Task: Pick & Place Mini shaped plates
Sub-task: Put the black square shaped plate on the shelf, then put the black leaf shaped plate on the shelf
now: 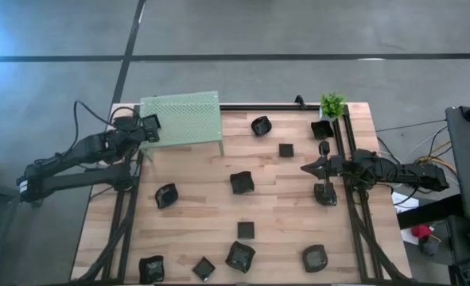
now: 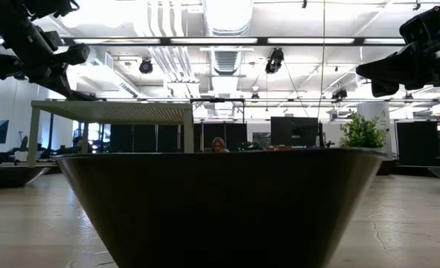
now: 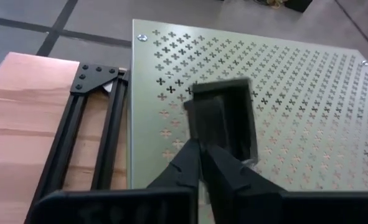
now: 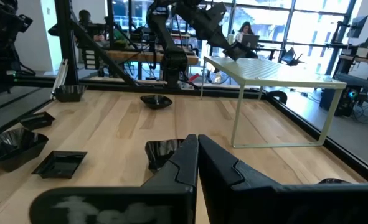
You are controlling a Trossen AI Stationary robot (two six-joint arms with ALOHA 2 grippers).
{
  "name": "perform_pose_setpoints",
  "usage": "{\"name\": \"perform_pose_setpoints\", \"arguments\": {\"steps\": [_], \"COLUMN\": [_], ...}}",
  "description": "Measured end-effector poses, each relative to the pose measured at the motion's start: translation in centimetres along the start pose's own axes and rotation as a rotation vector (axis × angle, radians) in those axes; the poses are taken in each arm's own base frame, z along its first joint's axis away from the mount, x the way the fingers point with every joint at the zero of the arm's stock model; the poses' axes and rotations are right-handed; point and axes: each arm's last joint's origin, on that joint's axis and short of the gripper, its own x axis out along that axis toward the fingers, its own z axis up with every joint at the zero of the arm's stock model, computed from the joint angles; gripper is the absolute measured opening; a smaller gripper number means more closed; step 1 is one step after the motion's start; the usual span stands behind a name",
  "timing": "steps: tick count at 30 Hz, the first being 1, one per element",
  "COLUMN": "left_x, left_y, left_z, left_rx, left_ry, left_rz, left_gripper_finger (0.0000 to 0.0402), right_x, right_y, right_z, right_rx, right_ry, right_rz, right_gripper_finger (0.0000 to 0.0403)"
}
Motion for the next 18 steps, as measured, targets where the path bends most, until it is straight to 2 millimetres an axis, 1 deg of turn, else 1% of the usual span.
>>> {"name": "perform_pose_setpoints", "arguments": {"steps": [4, 7, 18], "left_x": [0.0, 0.0, -0.04], "left_y": [0.01, 0.02, 0.04], "left_z": [0.01, 0.02, 0.07], "left_rx": [-0.001, 0.001, 0.071], "left_ry": [-0.002, -0.007, -0.013], "left_rz": [0.001, 0.004, 0.007], "left_gripper_finger": [0.0059, 0.0075, 0.008], "right_x": [0.0, 0.0, 0.0], "right_y": [0.0, 0.0, 0.0], "right_z": [0.0, 0.01, 0.01], "right_rx": [0.0, 0.0, 0.0], "right_ry": [0.0, 0.0, 0.0], "right_rz": [0.0, 0.0, 0.0], "right_gripper_finger": [0.0008, 0.0008, 0.0008]}}
